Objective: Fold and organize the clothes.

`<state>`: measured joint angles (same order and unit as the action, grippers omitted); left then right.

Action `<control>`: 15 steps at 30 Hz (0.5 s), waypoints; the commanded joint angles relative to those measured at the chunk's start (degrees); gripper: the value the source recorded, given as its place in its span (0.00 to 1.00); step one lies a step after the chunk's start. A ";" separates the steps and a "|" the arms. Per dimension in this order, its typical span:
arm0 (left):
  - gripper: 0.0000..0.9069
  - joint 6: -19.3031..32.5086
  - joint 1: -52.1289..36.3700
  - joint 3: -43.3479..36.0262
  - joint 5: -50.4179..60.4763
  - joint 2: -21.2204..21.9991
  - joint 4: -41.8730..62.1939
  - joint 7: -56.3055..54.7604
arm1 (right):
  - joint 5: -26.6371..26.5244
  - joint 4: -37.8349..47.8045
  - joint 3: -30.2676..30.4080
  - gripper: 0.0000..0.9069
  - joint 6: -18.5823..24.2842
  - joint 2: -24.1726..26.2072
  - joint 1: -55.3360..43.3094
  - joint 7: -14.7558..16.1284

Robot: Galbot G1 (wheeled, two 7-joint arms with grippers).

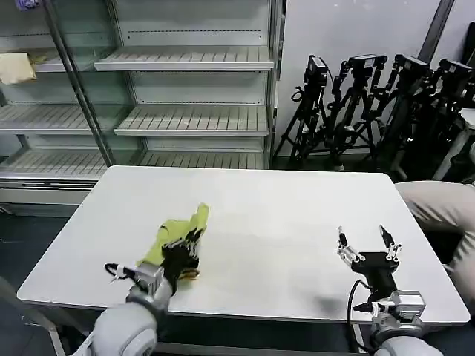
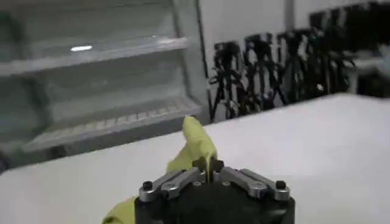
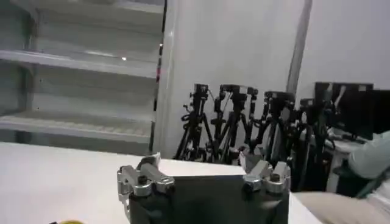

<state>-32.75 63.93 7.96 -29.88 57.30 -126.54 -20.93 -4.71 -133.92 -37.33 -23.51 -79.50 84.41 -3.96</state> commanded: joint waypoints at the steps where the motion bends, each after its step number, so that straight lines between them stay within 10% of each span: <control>1: 0.02 -0.39 -19.77 -9.80 -30.38 11.13 9.26 -26.51 | -2.79 2.20 -2.01 1.00 -2.28 3.37 -5.43 2.26; 10: 0.02 -0.35 -18.65 -11.04 -30.97 15.78 10.61 -28.80 | -5.54 5.60 -0.44 1.00 -3.03 3.44 -9.57 1.64; 11: 0.14 -0.35 -18.38 -10.99 -31.70 16.02 10.44 -28.83 | -5.62 6.04 -0.16 1.00 -3.00 3.36 -9.73 1.46; 13: 1.00 -0.37 -17.41 -10.88 -33.67 16.51 9.20 -28.90 | -5.47 6.66 0.18 1.00 -2.92 3.00 -9.80 1.46; 15: 1.00 -0.32 -16.66 -11.05 -33.66 16.79 7.46 -28.44 | -5.39 6.68 0.46 1.00 -2.96 2.82 -9.85 1.53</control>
<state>-32.96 50.21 -0.32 -53.97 69.11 -118.84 -43.11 -8.26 -129.76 -37.38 -25.87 -77.12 77.49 -2.69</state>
